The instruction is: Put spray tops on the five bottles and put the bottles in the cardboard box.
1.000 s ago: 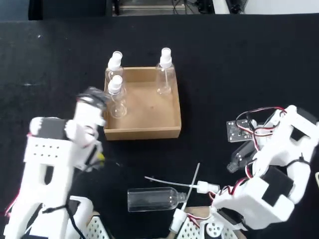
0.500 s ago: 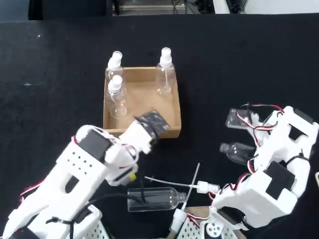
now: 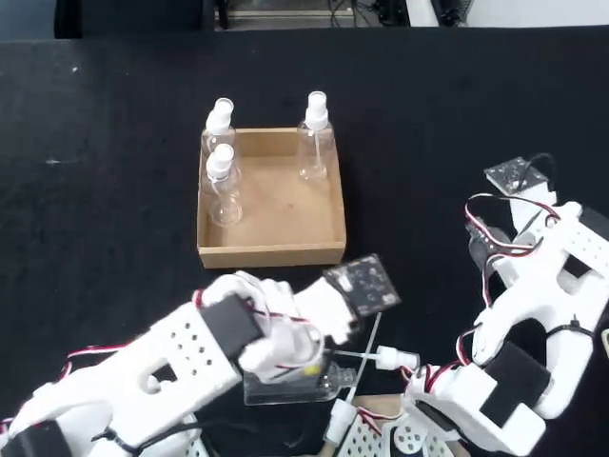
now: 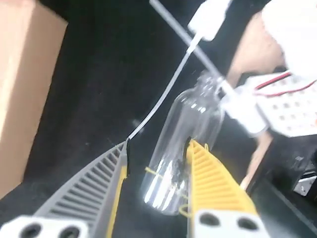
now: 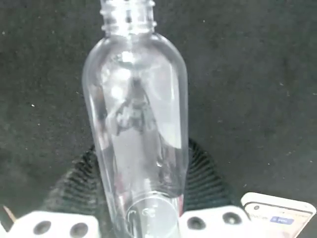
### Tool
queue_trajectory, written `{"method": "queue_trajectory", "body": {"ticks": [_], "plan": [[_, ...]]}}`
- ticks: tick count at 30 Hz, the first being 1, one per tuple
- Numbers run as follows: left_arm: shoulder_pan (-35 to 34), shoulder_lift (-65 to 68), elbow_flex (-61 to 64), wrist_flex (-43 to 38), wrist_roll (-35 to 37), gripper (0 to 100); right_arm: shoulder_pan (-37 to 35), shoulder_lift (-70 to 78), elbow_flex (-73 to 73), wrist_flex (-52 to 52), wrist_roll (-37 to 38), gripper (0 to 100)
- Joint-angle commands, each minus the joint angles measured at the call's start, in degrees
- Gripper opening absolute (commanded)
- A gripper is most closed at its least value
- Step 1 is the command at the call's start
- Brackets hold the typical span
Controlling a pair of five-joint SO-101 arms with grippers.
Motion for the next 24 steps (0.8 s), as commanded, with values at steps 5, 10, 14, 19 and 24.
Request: {"method": "queue_trajectory", "body": {"ticks": [5, 10, 14, 19, 24], "plan": [[5.05, 16.44, 4.18, -11.25, 6.24, 20, 2.90, -3.30, -1.80, -0.97, -0.88, 1.0], [6.37, 22.42, 2.07, -13.63, 10.11, 26, 8.44, -3.21, -7.60, -0.88, -3.52, 1.0], [6.90, 19.08, 0.57, -13.27, 9.93, 26, 10.37, -3.21, -8.66, -0.62, -3.52, 1.0], [2.42, 15.38, 4.26, -13.01, 6.51, 26, 11.96, -3.21, -8.75, -0.62, -3.52, 1.0], [-6.20, 13.80, 9.27, -12.84, 1.85, 26, 11.69, -3.21, -8.40, -0.35, -1.41, 1.0]]}}
